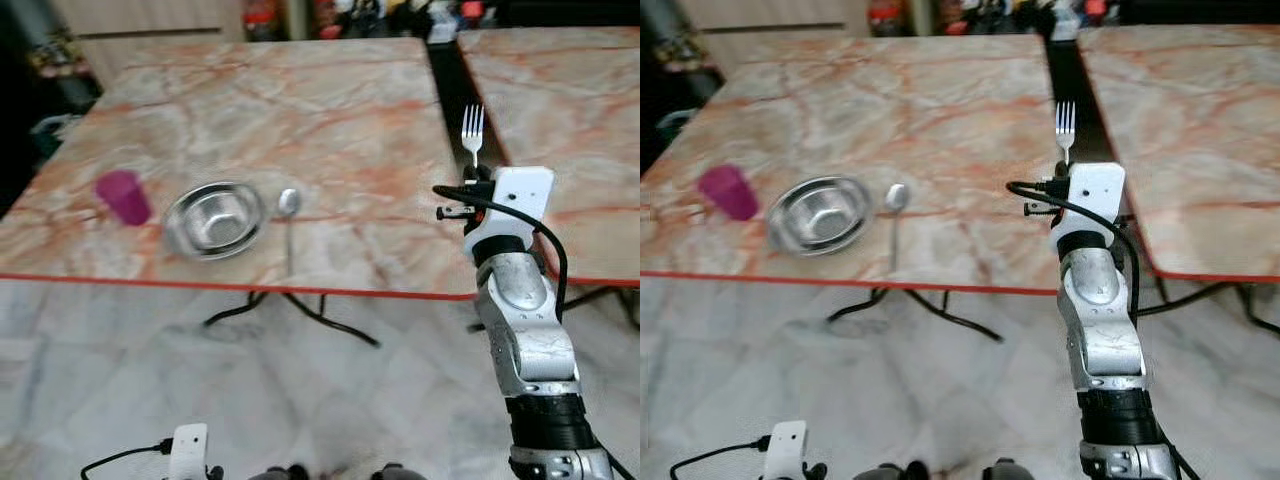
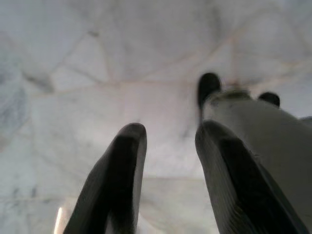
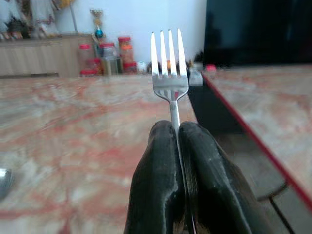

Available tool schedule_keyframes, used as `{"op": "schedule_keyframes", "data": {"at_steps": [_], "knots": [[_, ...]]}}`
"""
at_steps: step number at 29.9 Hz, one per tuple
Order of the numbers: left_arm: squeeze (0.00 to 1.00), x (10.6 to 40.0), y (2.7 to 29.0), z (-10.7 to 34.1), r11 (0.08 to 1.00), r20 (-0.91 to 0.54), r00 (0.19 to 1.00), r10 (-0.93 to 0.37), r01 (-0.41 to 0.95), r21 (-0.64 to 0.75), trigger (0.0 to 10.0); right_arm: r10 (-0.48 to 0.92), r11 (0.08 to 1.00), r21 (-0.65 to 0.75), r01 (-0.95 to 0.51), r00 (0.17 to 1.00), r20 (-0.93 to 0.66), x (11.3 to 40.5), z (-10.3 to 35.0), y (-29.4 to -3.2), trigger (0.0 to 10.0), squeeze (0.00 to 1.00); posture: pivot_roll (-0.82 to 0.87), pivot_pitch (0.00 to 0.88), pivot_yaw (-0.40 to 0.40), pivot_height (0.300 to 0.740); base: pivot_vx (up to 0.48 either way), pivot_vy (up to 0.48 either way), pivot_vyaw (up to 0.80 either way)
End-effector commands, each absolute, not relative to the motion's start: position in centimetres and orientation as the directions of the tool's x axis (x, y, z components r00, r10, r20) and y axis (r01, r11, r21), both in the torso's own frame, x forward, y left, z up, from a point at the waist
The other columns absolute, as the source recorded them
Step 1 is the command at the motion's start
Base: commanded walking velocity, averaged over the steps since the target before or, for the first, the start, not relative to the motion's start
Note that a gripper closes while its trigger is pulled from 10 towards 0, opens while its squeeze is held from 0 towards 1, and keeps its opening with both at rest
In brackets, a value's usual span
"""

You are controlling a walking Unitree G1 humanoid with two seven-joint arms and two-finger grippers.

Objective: Setting the table

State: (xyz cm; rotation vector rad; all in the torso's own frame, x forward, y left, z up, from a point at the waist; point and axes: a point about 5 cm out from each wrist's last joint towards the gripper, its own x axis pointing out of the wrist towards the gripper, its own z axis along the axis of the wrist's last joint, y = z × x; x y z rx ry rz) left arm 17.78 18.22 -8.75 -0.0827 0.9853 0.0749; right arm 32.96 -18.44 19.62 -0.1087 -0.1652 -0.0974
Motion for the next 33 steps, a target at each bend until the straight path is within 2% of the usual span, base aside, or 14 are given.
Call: {"op": "schedule_keyframes", "data": {"at_steps": [1, 4, 21, 30, 33], "knots": [[0.00, 17.13, 18.59, -9.04, 0.994, -0.850, 0.525, 0.035, -0.105, -0.023, 10.0, -0.083, 0.990, -0.092, 0.103, 0.977, 0.198, 32.94, 20.33, -18.22, 10.0, 0.00, -0.08, 0.146, 0.057, 0.740, 0.000, 0.480, 0.00], [0.00, 17.10, 18.61, -9.04, 0.994, -0.849, 0.527, 0.040, -0.104, -0.018, 10.0, -0.082, 0.991, -0.090, 0.102, 0.976, 0.201, 32.99, 20.36, -18.26, 10.0, 0.00, -0.08, 0.142, 0.056, 0.740, 0.000, 0.480, 0.00], [0.00, 17.44, 18.80, -8.82, 0.994, -0.828, 0.557, 0.067, -0.105, 0.010, 10.0, -0.050, 0.994, -0.091, 0.067, 0.983, 0.179, 33.22, 20.02, -17.73, 10.0, 0.00, -0.07, 0.159, 0.057, 0.740, 0.000, 0.000, 0.00], [0.00, 17.63, 18.87, -8.73, 0.994, -0.827, 0.558, 0.070, -0.107, 0.012, 10.0, -0.090, 0.991, -0.083, 0.104, 0.984, 0.151, 33.25, 19.66, -18.37, 10.0, 0.00, -0.06, 0.182, 0.063, 0.740, 0.358, 0.000, 0.00], [0.00, 17.65, 18.90, -8.72, 0.994, -0.827, 0.558, 0.069, -0.108, 0.011, 10.0, -0.100, 0.992, -0.057, 0.109, 0.984, 0.146, 33.31, 19.64, -18.55, 10.0, 0.00, -0.06, 0.183, 0.065, 0.740, 0.368, 0.000, -0.64]]}}
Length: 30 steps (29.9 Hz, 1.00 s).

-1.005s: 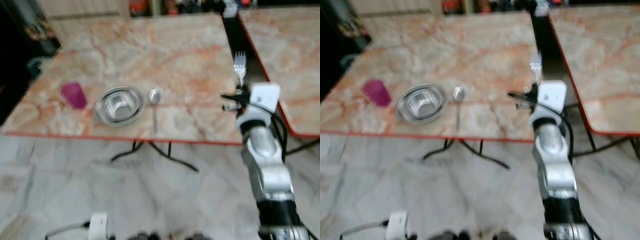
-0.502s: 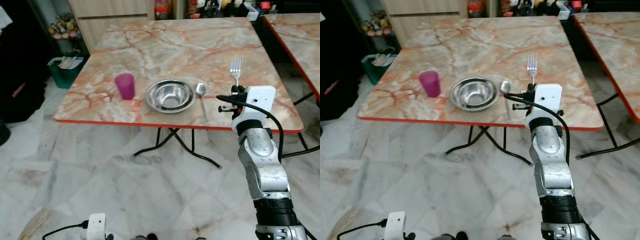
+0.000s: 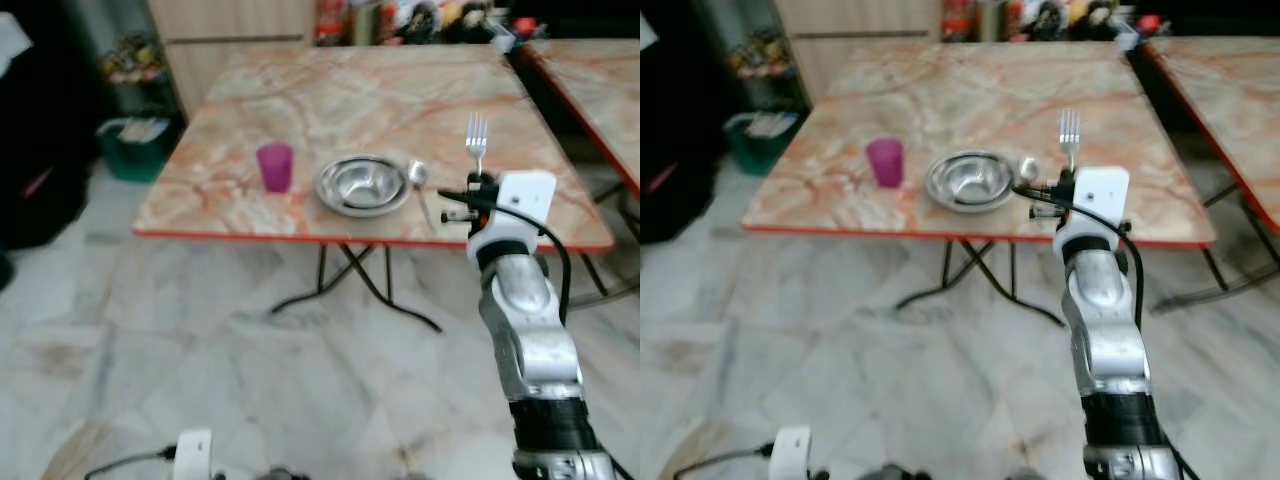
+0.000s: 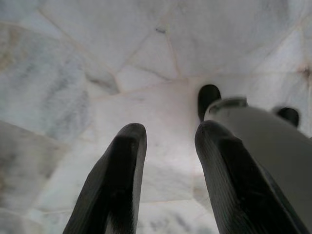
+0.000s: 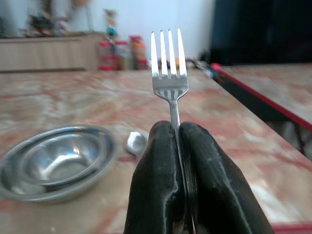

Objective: Setting the table

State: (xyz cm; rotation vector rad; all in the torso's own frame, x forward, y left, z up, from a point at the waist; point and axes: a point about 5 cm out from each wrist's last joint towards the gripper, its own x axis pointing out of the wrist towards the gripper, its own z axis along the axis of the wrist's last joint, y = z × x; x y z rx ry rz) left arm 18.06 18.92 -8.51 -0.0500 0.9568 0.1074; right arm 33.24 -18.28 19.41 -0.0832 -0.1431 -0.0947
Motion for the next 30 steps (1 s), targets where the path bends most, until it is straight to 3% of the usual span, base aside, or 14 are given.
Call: {"op": "schedule_keyframes", "data": {"at_steps": [1, 20, 23, 30], "knots": [[0.00, 17.66, 18.90, -8.71, 0.994, -0.827, 0.558, 0.069, -0.108, 0.011, 10.0, -0.099, 0.992, -0.061, 0.109, 0.985, 0.142, 33.33, 19.63, -18.59, 10.0, 0.00, -0.07, 0.184, 0.066, 0.740, 0.375, 0.000, -0.77], [0.00, 17.69, 18.89, -8.70, 0.995, -0.828, 0.558, 0.062, -0.104, 0.005, 10.0, -0.040, 0.990, -0.123, 0.064, 0.982, 0.187, 33.13, 20.14, -17.96, 10.0, 0.00, -0.07, 0.182, 0.066, 0.740, 0.383, 0.000, -0.04], [0.00, 17.69, 18.88, -8.70, 0.995, -0.828, 0.558, 0.062, -0.104, 0.004, 10.0, -0.046, 0.991, -0.113, 0.066, 0.983, 0.176, 33.11, 20.03, -17.95, 10.0, 0.00, -0.06, 0.182, 0.066, 0.740, 0.384, 0.000, 0.71], [0.00, 17.67, 18.89, -8.71, 0.995, -0.828, 0.557, 0.062, -0.104, 0.004, 10.0, -0.044, 0.994, -0.092, 0.060, 0.984, 0.170, 33.14, 19.85, -17.97, 10.0, 0.00, -0.06, 0.182, 0.065, 0.740, 0.381, 0.000, 0.00]]}}
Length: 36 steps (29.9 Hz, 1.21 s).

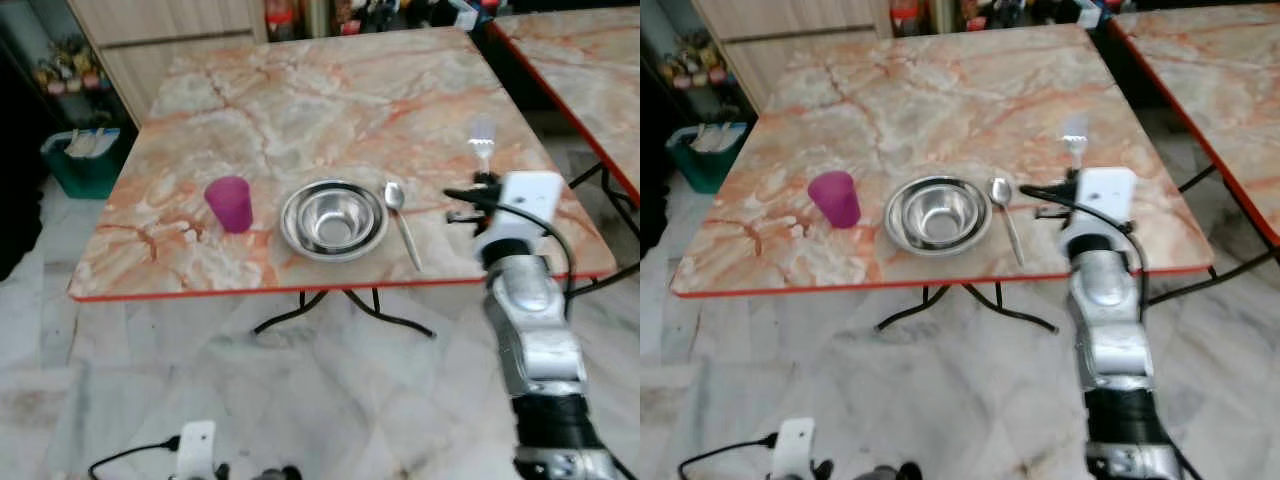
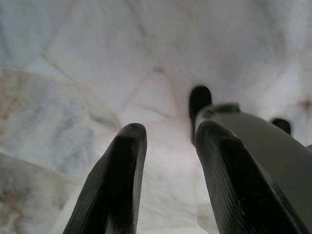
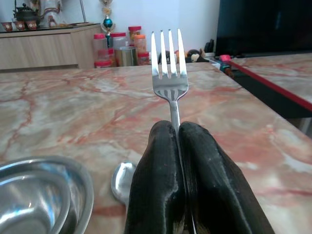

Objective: Setting the table

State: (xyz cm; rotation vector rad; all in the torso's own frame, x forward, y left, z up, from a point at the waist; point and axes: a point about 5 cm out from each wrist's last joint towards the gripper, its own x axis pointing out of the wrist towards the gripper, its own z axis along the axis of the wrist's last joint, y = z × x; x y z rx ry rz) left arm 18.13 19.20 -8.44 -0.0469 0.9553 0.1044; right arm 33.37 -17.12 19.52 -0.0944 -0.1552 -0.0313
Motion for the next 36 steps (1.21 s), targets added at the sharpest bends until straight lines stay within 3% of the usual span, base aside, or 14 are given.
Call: {"op": "schedule_keyframes", "data": {"at_steps": [1, 13, 22, 28, 36], "knots": [[0.00, 17.7, 18.9, -8.7, 0.994, -0.828, 0.557, 0.062, -0.105, 0.003, 10.0, -0.034, 0.993, -0.104, 0.053, 0.984, 0.172, 33.1, 19.9, -17.9, 10.0, 0.00, -0.06, 0.182, 0.065, 0.740, 0.379, 0.000, 0.00], [0.00, 17.7, 18.8, -8.7, 0.994, -0.829, 0.557, 0.054, -0.111, -0.010, 10.0, -0.029, 0.993, -0.108, 0.046, 0.987, 0.160, 33.1, 19.8, -17.9, 10.0, 0.00, -0.07, 0.182, 0.065, 0.740, 0.200, 0.000, 0.19], [0.00, 17.7, 18.8, -8.7, 0.994, -0.830, 0.556, 0.050, -0.110, -0.015, 10.0, -0.086, 0.989, -0.114, 0.090, 0.996, 0.041, 33.2, 18.3, -18.9, 10.0, 0.00, -0.07, 0.184, 0.065, 0.740, 0.000, 0.000, 0.00], [0.00, 17.6, 18.7, -8.8, 0.994, -0.831, 0.555, 0.044, -0.111, -0.021, 10.0, -0.065, 0.989, -0.143, 0.046, 0.990, -0.127, 33.5, 15.9, -19.5, 10.0, 0.00, -0.07, 0.183, 0.065, 0.740, 0.000, 0.000, 0.00], [0.00, 17.6, 18.7, -8.8, 0.994, -0.831, 0.555, 0.039, -0.110, -0.027, 10.0, -0.075, 0.988, -0.149, 0.047, 0.979, -0.188, 33.7, 14.8, -20.2, 10.0, 0.00, -0.07, 0.183, 0.067, 0.740, 0.000, 0.000, 0.00]]}}
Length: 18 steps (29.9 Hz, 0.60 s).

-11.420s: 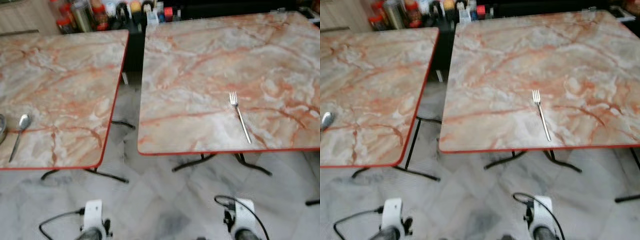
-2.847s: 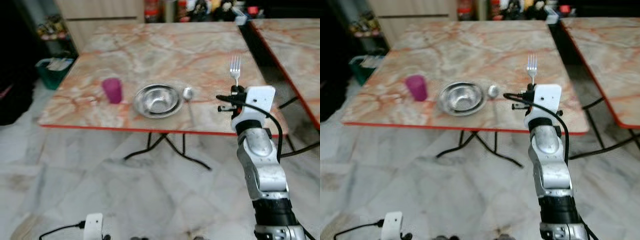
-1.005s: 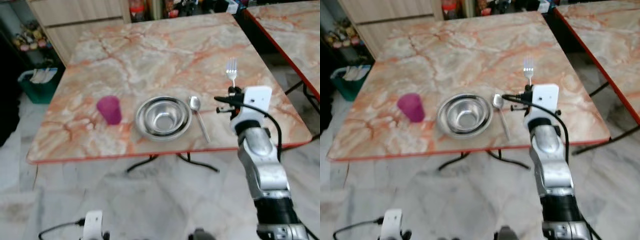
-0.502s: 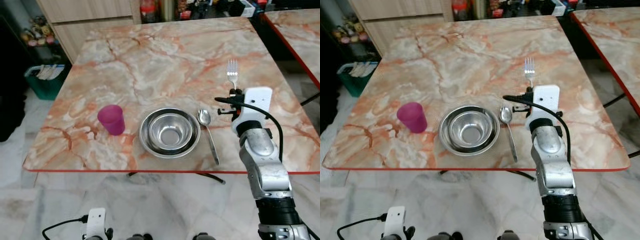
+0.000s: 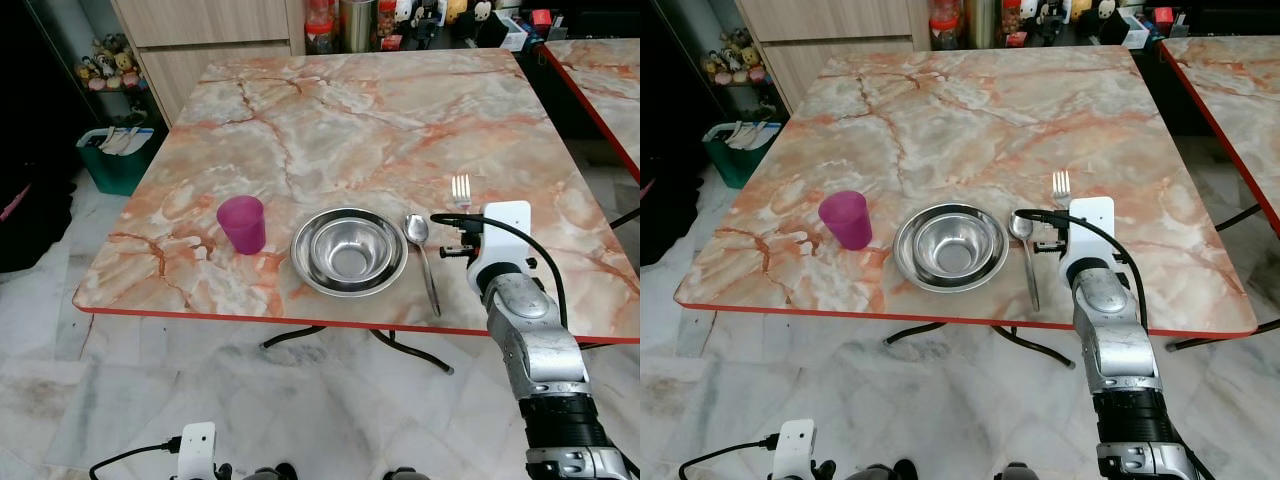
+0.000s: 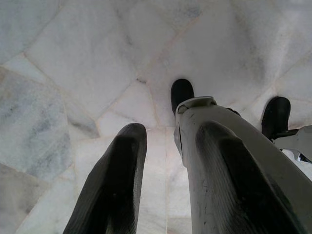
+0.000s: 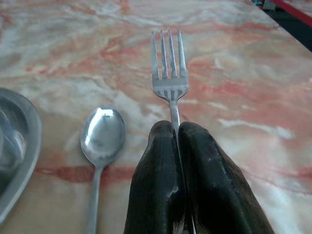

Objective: Setting the table

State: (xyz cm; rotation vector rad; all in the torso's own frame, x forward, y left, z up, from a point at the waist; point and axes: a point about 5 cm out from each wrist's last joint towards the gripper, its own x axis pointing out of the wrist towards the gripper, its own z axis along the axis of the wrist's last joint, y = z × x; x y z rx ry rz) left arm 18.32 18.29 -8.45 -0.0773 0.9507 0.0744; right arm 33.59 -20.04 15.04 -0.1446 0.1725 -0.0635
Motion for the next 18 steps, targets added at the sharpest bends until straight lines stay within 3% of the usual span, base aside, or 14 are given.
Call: {"op": "schedule_keyframes", "data": {"at_steps": [1, 18], "knots": [[0.00, 17.6, 18.7, -8.8, 0.994, -0.831, 0.555, 0.039, -0.110, -0.027, 10.0, -0.075, 0.988, -0.149, 0.046, 0.978, -0.196, 33.7, 14.8, -20.2, 10.0, 0.00, -0.07, 0.183, 0.067, 0.740, 0.000, 0.000, 0.00], [0.00, 17.6, 18.7, -8.8, 0.993, -0.832, 0.553, 0.040, -0.111, -0.026, 10.0, -0.040, 0.992, -0.127, 0.009, 0.971, -0.238, 34.3, 13.3, -20.3, 10.0, 0.00, -0.06, 0.181, 0.066, 0.740, 0.000, 0.000, 0.00]]}}
